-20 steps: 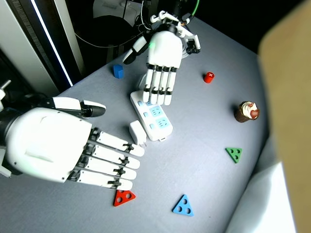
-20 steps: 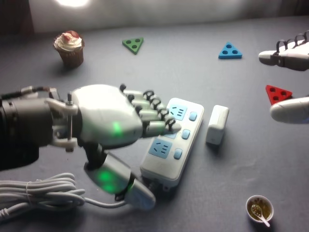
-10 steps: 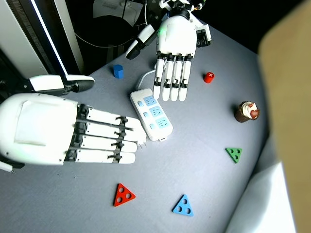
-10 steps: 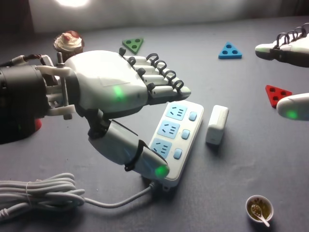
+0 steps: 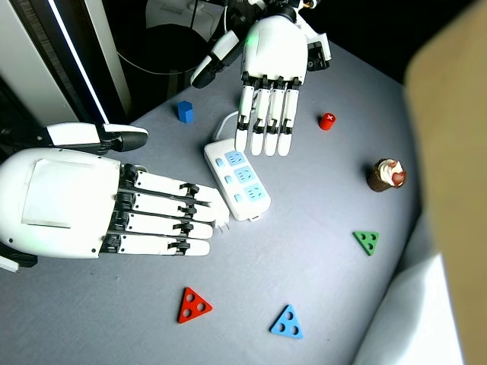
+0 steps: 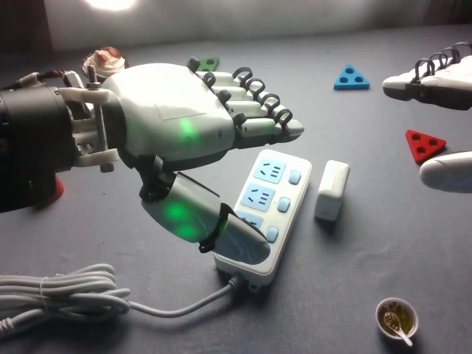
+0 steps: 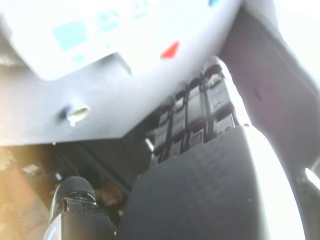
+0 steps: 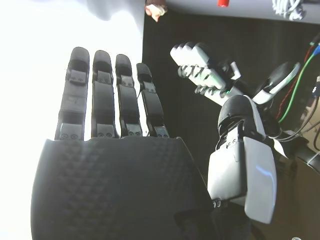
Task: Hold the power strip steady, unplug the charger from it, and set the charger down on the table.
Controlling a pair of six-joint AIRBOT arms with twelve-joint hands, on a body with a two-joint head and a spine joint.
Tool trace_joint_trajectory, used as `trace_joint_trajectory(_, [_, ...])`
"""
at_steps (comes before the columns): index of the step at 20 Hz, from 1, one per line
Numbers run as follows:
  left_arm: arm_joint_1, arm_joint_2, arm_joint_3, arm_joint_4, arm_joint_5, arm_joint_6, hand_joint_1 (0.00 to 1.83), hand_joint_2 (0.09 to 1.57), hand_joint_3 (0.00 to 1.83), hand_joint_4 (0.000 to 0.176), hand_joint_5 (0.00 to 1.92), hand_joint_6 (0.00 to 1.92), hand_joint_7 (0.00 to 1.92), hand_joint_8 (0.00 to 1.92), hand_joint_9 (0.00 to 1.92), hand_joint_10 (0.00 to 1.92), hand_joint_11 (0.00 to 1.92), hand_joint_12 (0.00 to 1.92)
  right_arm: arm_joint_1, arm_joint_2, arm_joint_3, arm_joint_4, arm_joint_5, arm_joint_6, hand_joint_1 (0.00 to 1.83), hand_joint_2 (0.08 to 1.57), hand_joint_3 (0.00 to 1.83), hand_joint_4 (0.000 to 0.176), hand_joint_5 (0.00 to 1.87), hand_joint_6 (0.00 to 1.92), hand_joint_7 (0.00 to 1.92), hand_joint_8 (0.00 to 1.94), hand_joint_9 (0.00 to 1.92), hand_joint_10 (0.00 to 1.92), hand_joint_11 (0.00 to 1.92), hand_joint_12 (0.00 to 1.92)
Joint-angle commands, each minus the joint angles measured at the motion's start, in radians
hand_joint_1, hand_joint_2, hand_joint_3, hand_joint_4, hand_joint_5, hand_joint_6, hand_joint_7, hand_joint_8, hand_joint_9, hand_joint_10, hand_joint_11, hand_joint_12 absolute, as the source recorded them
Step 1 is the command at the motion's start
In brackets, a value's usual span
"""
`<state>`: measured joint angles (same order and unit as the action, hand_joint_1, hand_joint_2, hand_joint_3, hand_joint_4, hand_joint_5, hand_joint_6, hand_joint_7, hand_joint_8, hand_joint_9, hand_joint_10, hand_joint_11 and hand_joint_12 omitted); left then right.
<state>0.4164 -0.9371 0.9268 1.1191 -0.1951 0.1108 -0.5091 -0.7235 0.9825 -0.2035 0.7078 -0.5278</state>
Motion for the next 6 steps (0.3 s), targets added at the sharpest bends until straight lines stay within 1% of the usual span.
trace_joint_trajectory(1, [-0.015,0.002,0.004,-0.012,-0.053,-0.004,0.0,0.91,0.0,0.0,0.04,0.0,0.09,0.0,0.08,0.0,0.08,0.01,0.004,0.013,0.0,0.026,0.128,-0.006,0.08,1.11,0.0,0.0,0.18,0.0,0.23,0.01,0.22,0.01,0.2,0.08])
trace_joint_trajectory(2, [-0.016,0.003,0.004,-0.012,-0.053,-0.006,0.0,0.91,0.0,0.0,0.04,0.0,0.09,0.0,0.08,0.0,0.08,0.01,0.002,0.014,-0.002,0.026,0.149,-0.014,0.07,1.11,0.0,0.0,0.17,0.0,0.23,0.0,0.22,0.0,0.19,0.07])
trace_joint_trajectory(4, [-0.017,0.004,0.003,-0.011,-0.054,-0.006,0.0,0.91,0.0,0.0,0.03,0.0,0.08,0.0,0.07,0.0,0.07,0.01,-0.004,0.017,-0.005,0.027,0.196,-0.015,0.09,1.11,0.0,0.0,0.17,0.0,0.23,0.0,0.23,0.0,0.2,0.07])
trace_joint_trajectory(6, [-0.016,0.007,0.002,-0.008,-0.057,-0.006,0.0,0.91,0.0,0.0,0.05,0.01,0.1,0.0,0.08,0.0,0.09,0.02,-0.005,0.019,-0.008,0.031,0.206,-0.015,0.09,1.11,0.0,0.0,0.18,0.0,0.24,0.01,0.23,0.01,0.2,0.07])
